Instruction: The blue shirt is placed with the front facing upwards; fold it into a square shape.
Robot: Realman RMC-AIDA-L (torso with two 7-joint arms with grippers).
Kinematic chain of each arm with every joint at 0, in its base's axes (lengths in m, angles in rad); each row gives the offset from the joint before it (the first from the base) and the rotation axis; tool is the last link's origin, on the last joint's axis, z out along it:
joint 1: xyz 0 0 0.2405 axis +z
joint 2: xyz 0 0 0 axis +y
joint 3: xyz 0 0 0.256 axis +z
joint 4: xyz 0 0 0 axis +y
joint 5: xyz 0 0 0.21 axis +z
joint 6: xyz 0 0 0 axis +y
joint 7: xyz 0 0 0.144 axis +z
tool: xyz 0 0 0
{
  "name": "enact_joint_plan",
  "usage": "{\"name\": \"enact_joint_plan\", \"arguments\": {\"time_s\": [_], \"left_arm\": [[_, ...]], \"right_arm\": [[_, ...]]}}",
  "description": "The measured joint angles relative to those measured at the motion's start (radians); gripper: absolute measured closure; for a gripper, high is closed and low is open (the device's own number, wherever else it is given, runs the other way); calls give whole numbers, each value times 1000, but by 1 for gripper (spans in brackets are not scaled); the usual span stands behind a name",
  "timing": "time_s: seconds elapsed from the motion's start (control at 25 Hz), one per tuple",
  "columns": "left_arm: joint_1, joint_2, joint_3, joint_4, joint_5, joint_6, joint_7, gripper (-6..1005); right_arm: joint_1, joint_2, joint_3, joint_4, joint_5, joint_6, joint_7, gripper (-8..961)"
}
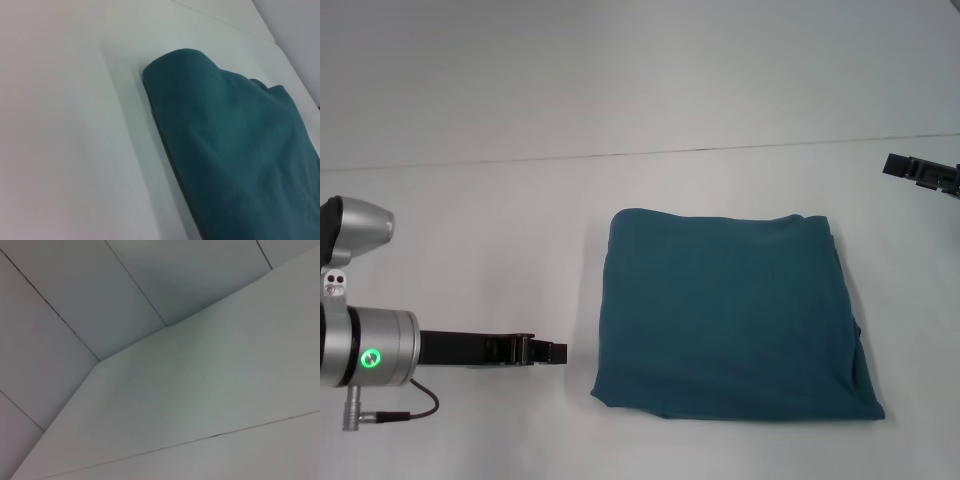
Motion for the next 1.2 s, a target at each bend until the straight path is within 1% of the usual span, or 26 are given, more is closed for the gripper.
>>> {"name": "enact_joint_plan", "arguments": {"time_s": [0.16, 0.56, 0.8, 0.92, 1.0, 1.12, 1.2], "left_arm": [[-3, -2, 2, 0, -1, 7, -9, 906], [-11, -8, 6, -10, -7, 12, -13, 738], [-18, -18, 19, -11, -4, 24, -24, 531], [-22, -21, 22, -11, -7, 40, -26, 385], [-26, -27, 22, -12, -5, 44, -27, 287], [-35, -42, 33, -12, -2, 41, -26, 77], [-40, -49, 46, -13, -1, 36, -26, 77]], "right_arm": [[0, 0, 0, 0, -2, 0, 0, 24], [-1, -1, 0, 0, -2, 1, 0, 23], [-2, -2, 0, 0, -2, 3, 0, 23], [-2, -3, 0, 0, -3, 3, 0, 23], [-1, -3, 0, 0, -3, 3, 0, 23], [-1, -5, 2, 0, -3, 3, 0, 23], [-1, -5, 2, 0, -3, 3, 0, 23]]}}
